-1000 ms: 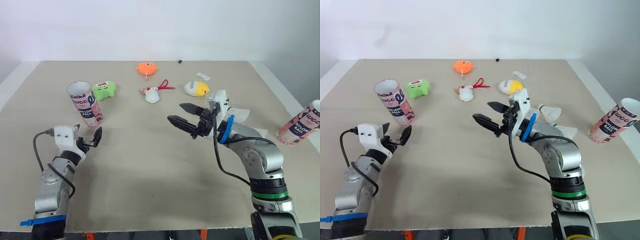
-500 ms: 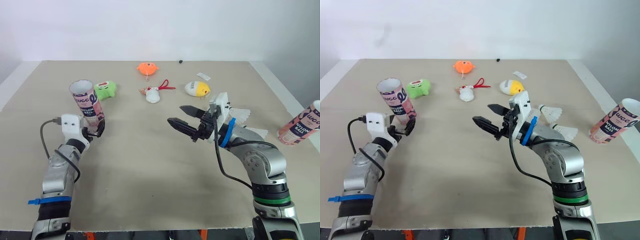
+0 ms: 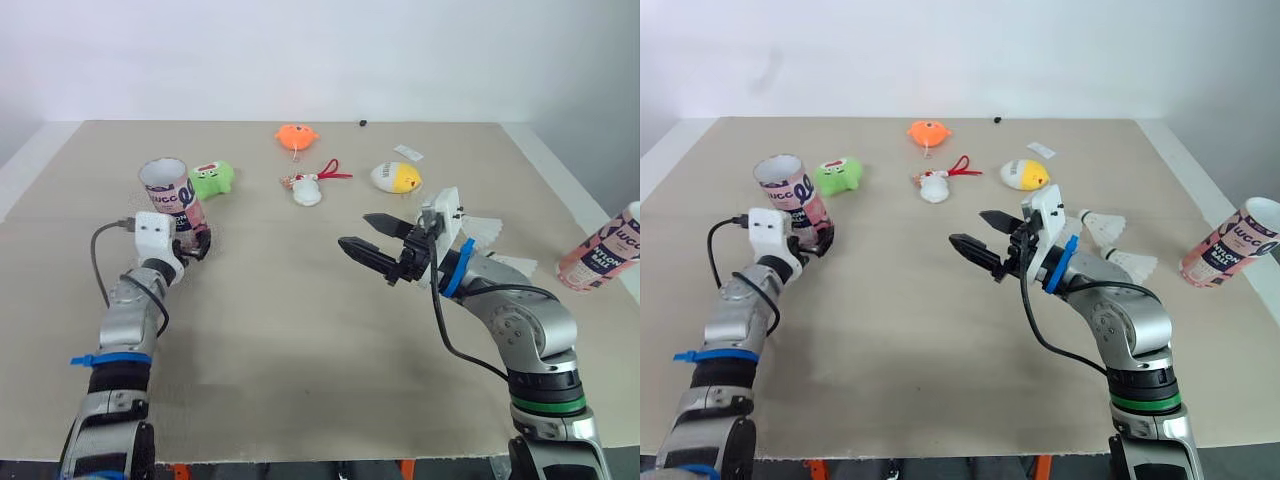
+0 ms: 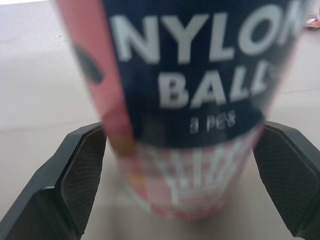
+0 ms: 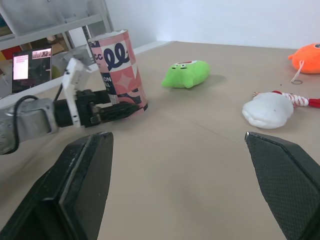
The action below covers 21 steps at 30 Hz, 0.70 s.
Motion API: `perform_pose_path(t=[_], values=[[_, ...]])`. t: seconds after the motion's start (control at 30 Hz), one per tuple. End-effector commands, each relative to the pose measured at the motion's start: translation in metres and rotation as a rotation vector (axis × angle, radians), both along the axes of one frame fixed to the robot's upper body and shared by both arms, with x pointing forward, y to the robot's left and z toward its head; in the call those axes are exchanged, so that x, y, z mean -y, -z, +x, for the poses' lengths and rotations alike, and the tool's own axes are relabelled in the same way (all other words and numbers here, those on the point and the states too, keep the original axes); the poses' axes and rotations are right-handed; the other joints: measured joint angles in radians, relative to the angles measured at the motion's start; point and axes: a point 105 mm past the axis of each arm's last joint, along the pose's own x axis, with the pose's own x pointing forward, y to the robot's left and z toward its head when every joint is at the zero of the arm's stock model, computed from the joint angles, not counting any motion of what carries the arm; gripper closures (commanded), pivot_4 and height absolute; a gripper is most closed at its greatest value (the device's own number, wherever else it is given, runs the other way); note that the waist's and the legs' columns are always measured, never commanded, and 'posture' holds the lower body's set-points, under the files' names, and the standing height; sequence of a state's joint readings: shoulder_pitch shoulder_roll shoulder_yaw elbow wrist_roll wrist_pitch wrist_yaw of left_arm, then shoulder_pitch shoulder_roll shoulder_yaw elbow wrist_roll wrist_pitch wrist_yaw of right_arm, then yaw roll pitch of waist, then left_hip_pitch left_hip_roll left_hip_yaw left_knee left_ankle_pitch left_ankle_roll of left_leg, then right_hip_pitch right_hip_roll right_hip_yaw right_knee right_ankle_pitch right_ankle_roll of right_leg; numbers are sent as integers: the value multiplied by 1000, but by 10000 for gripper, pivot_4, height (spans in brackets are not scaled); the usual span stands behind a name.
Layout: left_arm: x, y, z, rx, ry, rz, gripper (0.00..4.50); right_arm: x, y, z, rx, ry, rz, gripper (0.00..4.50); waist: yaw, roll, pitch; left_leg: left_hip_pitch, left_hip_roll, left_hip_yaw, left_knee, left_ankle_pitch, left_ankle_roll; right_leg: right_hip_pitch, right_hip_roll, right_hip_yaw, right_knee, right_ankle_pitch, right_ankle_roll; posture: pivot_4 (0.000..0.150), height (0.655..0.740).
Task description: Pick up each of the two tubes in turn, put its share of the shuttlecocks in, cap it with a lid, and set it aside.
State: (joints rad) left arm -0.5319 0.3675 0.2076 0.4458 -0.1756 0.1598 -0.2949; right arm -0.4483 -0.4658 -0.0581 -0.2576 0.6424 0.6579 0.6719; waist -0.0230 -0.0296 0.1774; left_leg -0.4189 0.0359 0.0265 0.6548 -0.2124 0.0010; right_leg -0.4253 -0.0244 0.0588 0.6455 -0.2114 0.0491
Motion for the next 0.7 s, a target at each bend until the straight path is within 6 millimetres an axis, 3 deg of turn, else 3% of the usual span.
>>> perform_pose_path(t=[0.03, 0.4, 0.43, 0.53, 0.63, 0.7], values=[[-4, -11, 9, 34, 0, 18, 0, 4, -17, -5, 70, 7, 9, 111, 0, 0, 0, 0, 0, 0, 0, 0, 0, 0, 0, 0, 0, 0, 0, 1500, 7400], [-2, -19, 26, 66, 6, 9, 0, 6, -16, -6, 69, 23, 1, 111, 0, 0, 0, -2, 0, 0, 0, 0, 0, -1, 0, 0, 0, 2, -3, 1500, 7400], [-2, -20, 27, 69, 7, 6, 5525, 6, -16, -6, 69, 24, -1, 0, 0, 0, 0, -2, 0, 0, 0, 0, 0, -1, 0, 0, 0, 2, -3, 1500, 7400], [-2, -19, 28, 72, 7, 7, 14911, 6, -16, -6, 68, 23, -2, 0, 0, 0, 0, -2, 0, 0, 0, 0, 0, -1, 0, 0, 0, 2, -3, 1500, 7400], [-1, -19, 27, 77, 9, 12, 19365, 7, -16, -6, 69, 23, -5, 0, 0, 0, 0, -2, 0, 0, 0, 0, 0, -1, 0, 0, 0, 2, -3, 1500, 7400], [-1, -18, 24, 88, 12, 16, 19365, 7, -16, -6, 69, 22, -8, 0, 0, 0, 0, -2, 0, 0, 0, 0, 0, -1, 0, 0, 0, 2, -3, 1500, 7400]])
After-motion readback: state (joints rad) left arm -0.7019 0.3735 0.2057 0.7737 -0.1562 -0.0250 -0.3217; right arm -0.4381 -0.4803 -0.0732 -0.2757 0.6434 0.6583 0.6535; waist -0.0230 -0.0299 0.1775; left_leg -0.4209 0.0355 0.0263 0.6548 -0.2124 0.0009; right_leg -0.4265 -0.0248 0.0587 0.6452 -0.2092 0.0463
